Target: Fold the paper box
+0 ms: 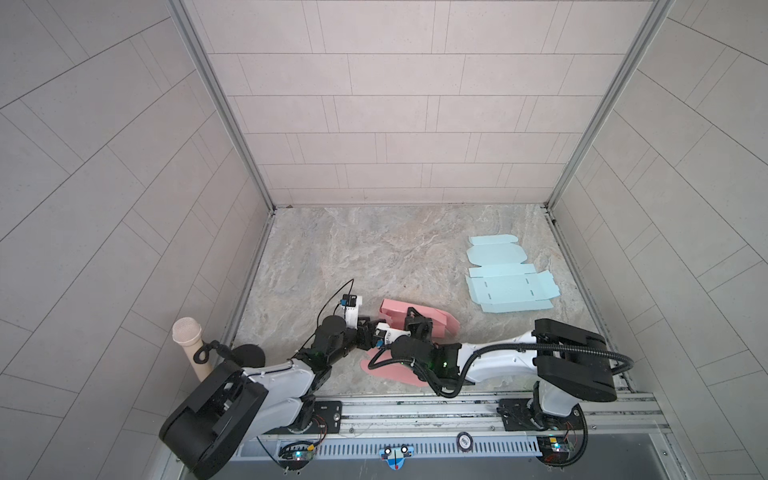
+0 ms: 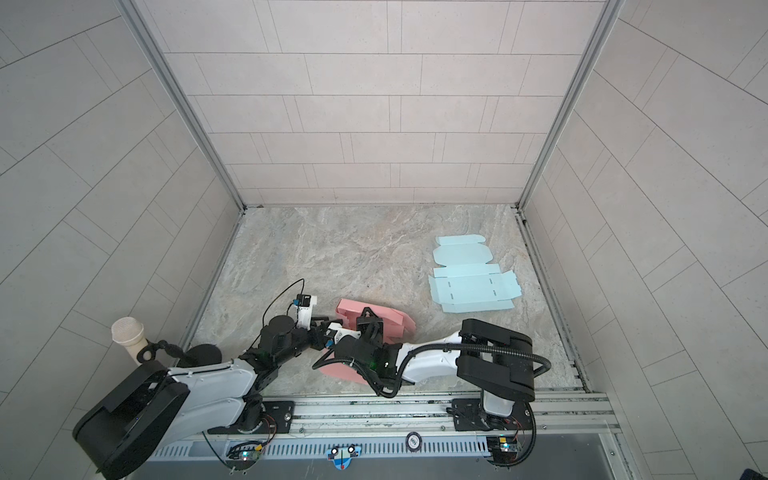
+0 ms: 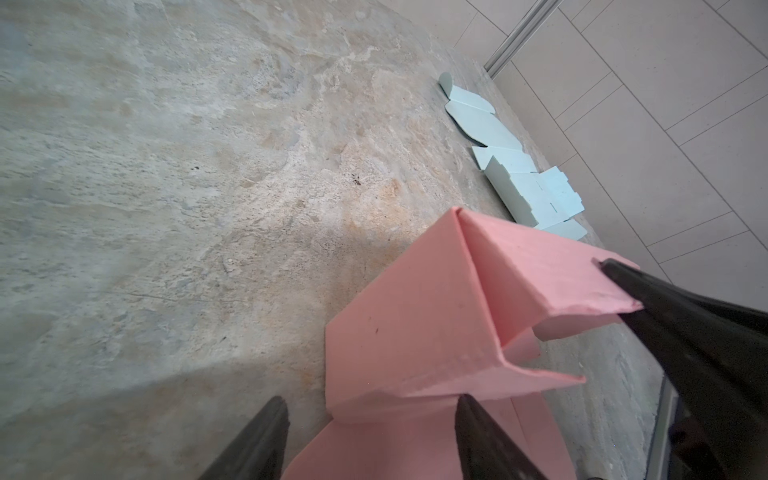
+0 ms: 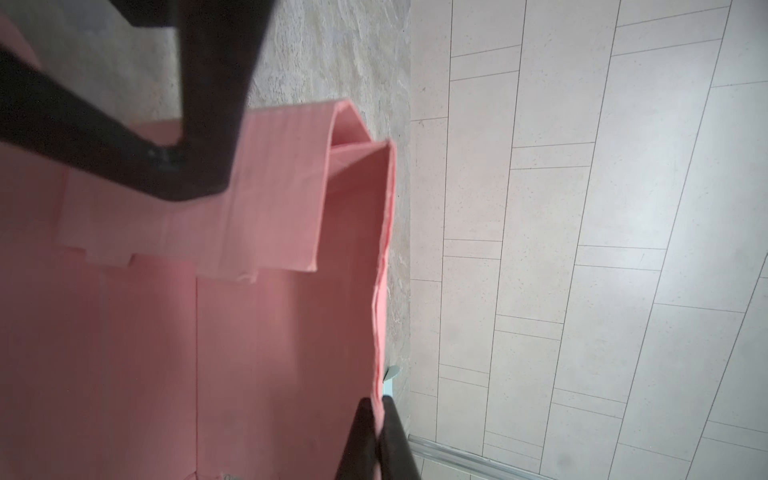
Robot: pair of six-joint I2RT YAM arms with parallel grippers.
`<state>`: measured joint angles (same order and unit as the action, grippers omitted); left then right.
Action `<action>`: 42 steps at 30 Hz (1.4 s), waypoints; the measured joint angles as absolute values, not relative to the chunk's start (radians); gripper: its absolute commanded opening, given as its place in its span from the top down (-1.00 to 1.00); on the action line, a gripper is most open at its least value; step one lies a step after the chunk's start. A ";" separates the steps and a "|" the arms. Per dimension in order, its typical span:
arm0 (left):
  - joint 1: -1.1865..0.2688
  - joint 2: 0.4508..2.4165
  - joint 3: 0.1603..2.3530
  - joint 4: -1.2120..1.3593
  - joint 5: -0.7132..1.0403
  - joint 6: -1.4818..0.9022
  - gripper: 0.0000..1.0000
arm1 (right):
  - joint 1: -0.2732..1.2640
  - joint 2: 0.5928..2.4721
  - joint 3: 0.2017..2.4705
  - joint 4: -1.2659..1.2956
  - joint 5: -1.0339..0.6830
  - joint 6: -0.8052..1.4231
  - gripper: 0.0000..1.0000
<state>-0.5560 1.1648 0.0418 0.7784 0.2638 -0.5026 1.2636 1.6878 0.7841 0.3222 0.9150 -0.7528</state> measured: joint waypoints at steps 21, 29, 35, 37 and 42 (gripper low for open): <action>-0.599 1.324 0.086 0.931 0.275 -0.416 -0.01 | 1.266 1.702 0.795 0.325 0.916 -0.743 1.00; -0.613 1.335 0.093 0.938 0.237 -0.385 0.21 | 1.271 1.702 0.801 0.305 0.917 -0.728 1.00; -0.648 1.335 0.093 0.937 0.166 -0.372 0.25 | 1.278 1.702 0.804 0.281 0.936 -0.725 1.00; -0.656 1.336 0.091 0.940 0.146 -0.371 0.24 | 1.282 1.703 0.804 0.279 0.947 -0.725 1.00; -0.670 1.368 0.079 0.987 0.125 -0.365 0.26 | 1.291 1.708 0.804 0.267 0.966 -0.723 1.00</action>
<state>-0.6704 1.3682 0.0792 0.9871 0.1253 -0.3653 1.2915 1.7084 0.8040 0.2668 0.9661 -0.7231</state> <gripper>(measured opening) 0.372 0.059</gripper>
